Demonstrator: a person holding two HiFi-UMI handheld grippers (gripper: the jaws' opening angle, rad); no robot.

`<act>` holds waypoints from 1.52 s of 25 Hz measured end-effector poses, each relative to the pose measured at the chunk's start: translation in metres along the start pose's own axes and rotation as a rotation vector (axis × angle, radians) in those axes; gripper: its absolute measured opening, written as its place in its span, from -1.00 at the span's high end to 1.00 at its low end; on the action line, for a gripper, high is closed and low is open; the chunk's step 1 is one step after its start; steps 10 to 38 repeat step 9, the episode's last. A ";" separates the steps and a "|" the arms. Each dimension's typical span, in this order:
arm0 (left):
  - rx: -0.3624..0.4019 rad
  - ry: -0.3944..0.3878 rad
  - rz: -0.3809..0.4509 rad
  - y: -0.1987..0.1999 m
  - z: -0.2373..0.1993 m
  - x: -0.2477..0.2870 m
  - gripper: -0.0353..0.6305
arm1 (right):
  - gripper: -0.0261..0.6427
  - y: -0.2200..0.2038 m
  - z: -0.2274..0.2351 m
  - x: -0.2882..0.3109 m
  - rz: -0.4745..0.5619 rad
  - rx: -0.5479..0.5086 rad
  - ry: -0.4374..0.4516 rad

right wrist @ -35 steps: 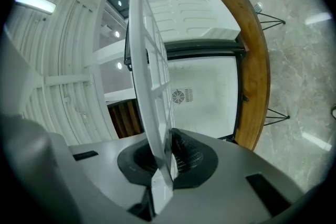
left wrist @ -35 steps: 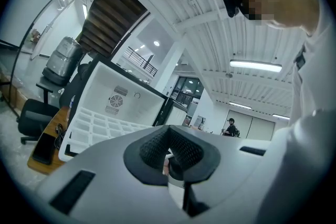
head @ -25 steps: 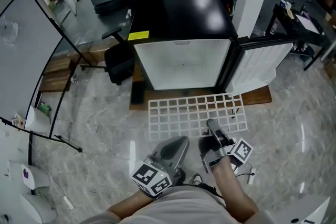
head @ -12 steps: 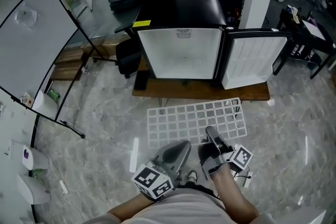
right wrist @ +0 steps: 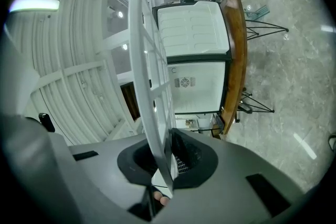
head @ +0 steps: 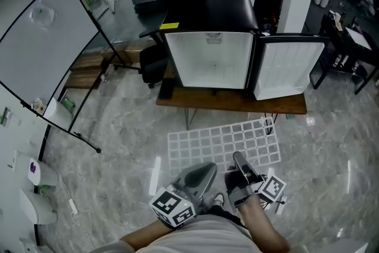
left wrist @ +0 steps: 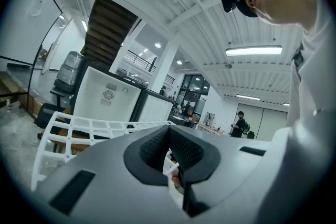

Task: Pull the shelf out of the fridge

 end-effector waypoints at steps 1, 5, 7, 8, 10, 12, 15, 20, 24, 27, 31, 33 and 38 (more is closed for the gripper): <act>-0.001 -0.005 -0.003 -0.001 0.000 -0.001 0.88 | 0.79 -0.003 0.000 -0.003 0.004 -0.006 -0.001; 0.004 -0.035 -0.001 -0.001 0.003 -0.009 0.88 | 0.79 -0.009 0.003 -0.009 0.037 -0.008 -0.013; 0.008 -0.050 0.002 0.000 0.006 -0.016 0.88 | 0.79 -0.014 0.002 -0.010 0.057 -0.001 -0.020; 0.010 -0.057 0.002 0.000 0.007 -0.020 0.88 | 0.79 -0.017 0.002 -0.011 0.067 0.000 -0.022; 0.012 -0.063 0.003 0.001 0.007 -0.024 0.88 | 0.79 -0.019 0.001 -0.012 0.077 0.001 -0.023; 0.012 -0.063 0.003 0.001 0.007 -0.024 0.88 | 0.79 -0.019 0.001 -0.012 0.077 0.001 -0.023; 0.012 -0.063 0.003 0.001 0.007 -0.024 0.88 | 0.79 -0.019 0.001 -0.012 0.077 0.001 -0.023; 0.012 -0.063 0.003 0.001 0.007 -0.024 0.88 | 0.79 -0.019 0.001 -0.012 0.077 0.001 -0.023; 0.012 -0.063 0.003 0.001 0.007 -0.024 0.88 | 0.79 -0.019 0.001 -0.012 0.077 0.001 -0.023; 0.012 -0.063 0.003 0.001 0.007 -0.024 0.88 | 0.79 -0.019 0.001 -0.012 0.077 0.001 -0.023; 0.012 -0.063 0.003 0.001 0.007 -0.024 0.88 | 0.79 -0.019 0.001 -0.012 0.077 0.001 -0.023; 0.012 -0.063 0.003 0.001 0.007 -0.024 0.88 | 0.79 -0.019 0.001 -0.012 0.077 0.001 -0.023; 0.012 -0.063 0.003 0.001 0.007 -0.024 0.88 | 0.79 -0.019 0.001 -0.012 0.077 0.001 -0.023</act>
Point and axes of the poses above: the fingertips, and each gripper's own axes: x forward along the fingers, z to its right, y out of its top, the point moved 5 cm from there along -x, backward along the fingers, and after that the axes turned 3 degrees about -z, right-handed, at the moved point
